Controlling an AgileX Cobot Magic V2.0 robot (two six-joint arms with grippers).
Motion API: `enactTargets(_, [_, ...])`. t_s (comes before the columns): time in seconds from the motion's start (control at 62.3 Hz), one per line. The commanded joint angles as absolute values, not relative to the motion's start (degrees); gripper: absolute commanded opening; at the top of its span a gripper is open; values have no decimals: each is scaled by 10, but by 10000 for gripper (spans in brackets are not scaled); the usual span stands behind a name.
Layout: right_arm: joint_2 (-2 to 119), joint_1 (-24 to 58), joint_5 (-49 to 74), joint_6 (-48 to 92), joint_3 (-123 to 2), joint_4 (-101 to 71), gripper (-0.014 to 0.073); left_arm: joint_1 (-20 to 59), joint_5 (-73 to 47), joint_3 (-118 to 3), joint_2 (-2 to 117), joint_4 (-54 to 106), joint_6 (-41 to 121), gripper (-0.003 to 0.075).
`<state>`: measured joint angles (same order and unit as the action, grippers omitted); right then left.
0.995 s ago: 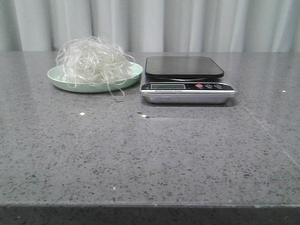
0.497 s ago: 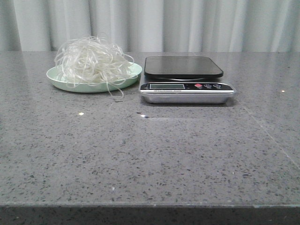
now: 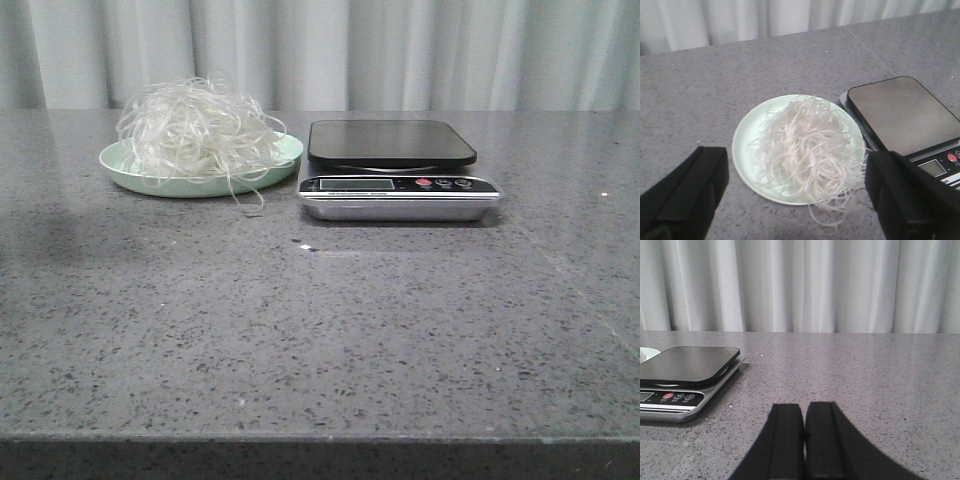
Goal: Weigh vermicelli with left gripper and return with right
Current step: 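Lower the left gripper and grasp the vermicelli pile, then lift the vermicelli and carry it over the scale with the left gripper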
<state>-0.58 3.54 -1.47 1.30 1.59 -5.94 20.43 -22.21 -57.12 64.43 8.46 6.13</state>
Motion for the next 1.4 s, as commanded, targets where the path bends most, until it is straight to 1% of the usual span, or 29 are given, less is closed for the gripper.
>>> enactTargets(0.0, [-15,31,-62,13,11,-54,178,219,-186,-643,707,85,61,613])
enactTargets(0.112, [-15,31,-62,13,11,-54,178,221,-205,-692,773,85,61,613])
enactTargets(0.289, [-15,31,-62,13,11,-54,178,221,-270,-760,865,85,61,613])
enactTargets(0.546, [-15,31,-62,13,11,-54,178,221,-324,-800,953,85,56,613])
enactTargets(0.642, [-15,31,-62,13,11,-54,178,221,-334,-801,972,85,56,593])
enactTargets(0.674, [-15,31,-62,13,11,-54,178,221,-341,-801,978,85,56,578])
enactTargets(0.722, [-15,31,-62,13,11,-54,178,221,-349,-801,984,85,56,536])
enactTargets(0.786, [-15,31,-62,13,11,-54,178,221,-360,-802,991,85,56,452])
enactTargets(0.851, [-15,31,-62,13,11,-54,178,221,-364,-810,994,85,56,315])
enactTargets(0.867, [-15,31,-62,13,11,-54,178,221,-365,-812,994,85,56,262])
enactTargets(0.931, [-15,31,-62,13,11,-54,178,221,-370,-827,994,85,56,118])
enactTargets(0.947, [-15,31,-62,13,11,-54,178,221,-373,-833,994,85,56,106])
enactTargets(0.979, [-15,31,-62,13,11,-54,178,221,-378,-848,994,85,56,141])
enactTargets(1.011, [-15,31,-62,13,11,-54,178,221,-382,-859,994,85,56,151])
enactTargets(1.107, [-15,31,-62,13,11,-54,178,221,-399,-910,993,113,56,125])
enactTargets(1.188, [-15,31,-62,13,11,-54,178,225,-409,-954,993,140,61,127])
enactTargets(1.268, [-15,31,-62,13,11,-54,178,245,-408,-993,993,146,61,127])
enactTargets(1.38, [-15,31,-62,13,11,-54,178,279,-379,-1013,993,146,61,127])
